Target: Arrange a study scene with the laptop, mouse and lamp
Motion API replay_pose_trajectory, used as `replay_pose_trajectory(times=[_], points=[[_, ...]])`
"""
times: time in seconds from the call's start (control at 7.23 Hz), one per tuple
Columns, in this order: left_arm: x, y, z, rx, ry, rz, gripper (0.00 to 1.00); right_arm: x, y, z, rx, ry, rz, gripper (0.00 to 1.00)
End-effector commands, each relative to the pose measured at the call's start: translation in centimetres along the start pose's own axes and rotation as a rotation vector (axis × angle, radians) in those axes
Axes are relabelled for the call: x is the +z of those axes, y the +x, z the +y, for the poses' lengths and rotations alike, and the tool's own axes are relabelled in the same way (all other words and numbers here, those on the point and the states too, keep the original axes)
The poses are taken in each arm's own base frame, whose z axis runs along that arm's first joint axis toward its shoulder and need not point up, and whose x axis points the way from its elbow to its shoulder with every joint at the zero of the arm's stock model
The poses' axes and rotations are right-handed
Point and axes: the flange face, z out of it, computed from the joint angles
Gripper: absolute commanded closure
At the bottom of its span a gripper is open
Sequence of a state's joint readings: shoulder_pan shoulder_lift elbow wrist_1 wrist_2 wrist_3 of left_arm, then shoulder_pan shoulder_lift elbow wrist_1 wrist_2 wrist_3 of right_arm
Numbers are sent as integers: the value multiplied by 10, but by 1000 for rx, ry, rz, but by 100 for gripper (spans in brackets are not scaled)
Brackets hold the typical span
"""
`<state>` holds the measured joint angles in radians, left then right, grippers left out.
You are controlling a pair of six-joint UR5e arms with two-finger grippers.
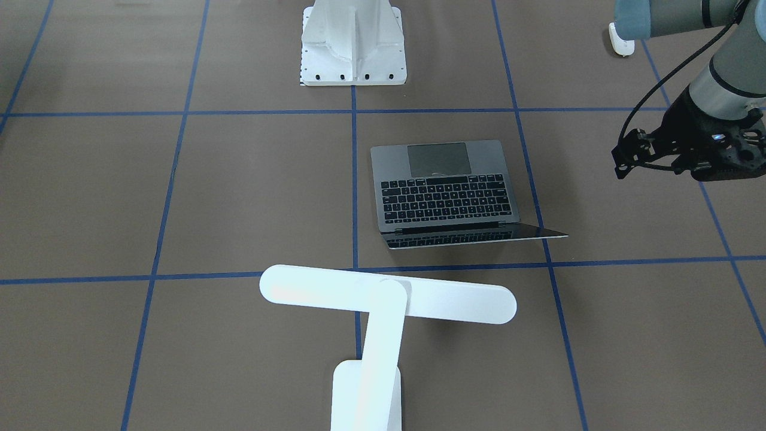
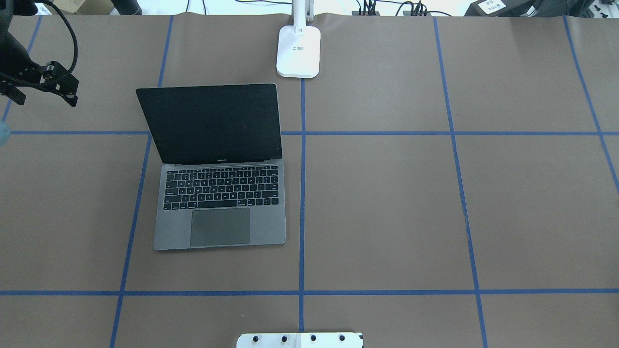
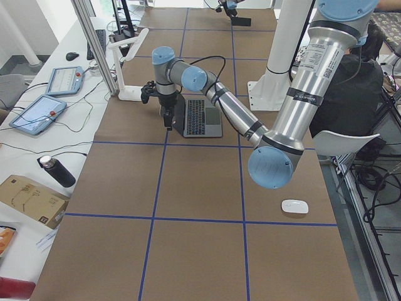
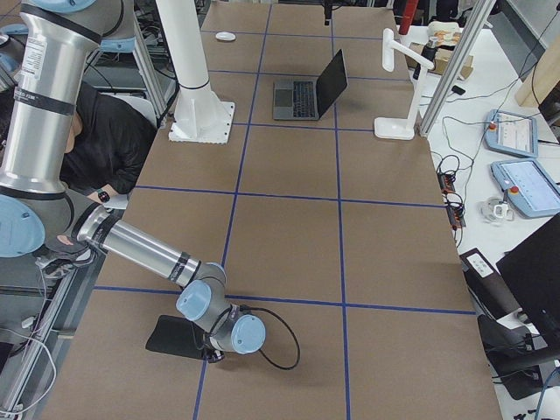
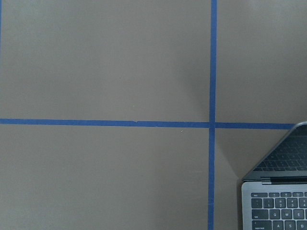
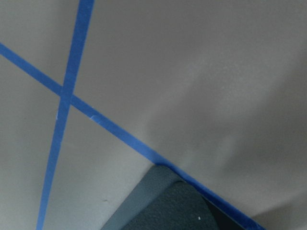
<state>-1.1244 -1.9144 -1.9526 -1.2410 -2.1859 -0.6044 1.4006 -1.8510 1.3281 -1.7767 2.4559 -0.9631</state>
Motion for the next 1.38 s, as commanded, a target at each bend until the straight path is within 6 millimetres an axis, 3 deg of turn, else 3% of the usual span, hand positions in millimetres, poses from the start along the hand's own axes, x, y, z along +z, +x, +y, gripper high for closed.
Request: replay_pose_trajectory(times=[0.0,0.28,0.42,0.55,0.97,1.25], points=[[-1,-1,0,-1,1,0,0,3,3,3,12,-4,-6,27],[-1,0,0,1,1,1,0,3,2,2,22,-9,-13,55],[-1,0,0,1,1,1,0,3,2,3,20,-10,-12,74],[0,0,1,-2,-1,-1,0,0,1,0,14,-7,-8,100],[2,-3,2,-3,-4,-3,0,-9,-9,-4,-3,11,4,100],[4,-11,9,-6,-7,-8,0,-44,-51,-24,46,15,-31,100]])
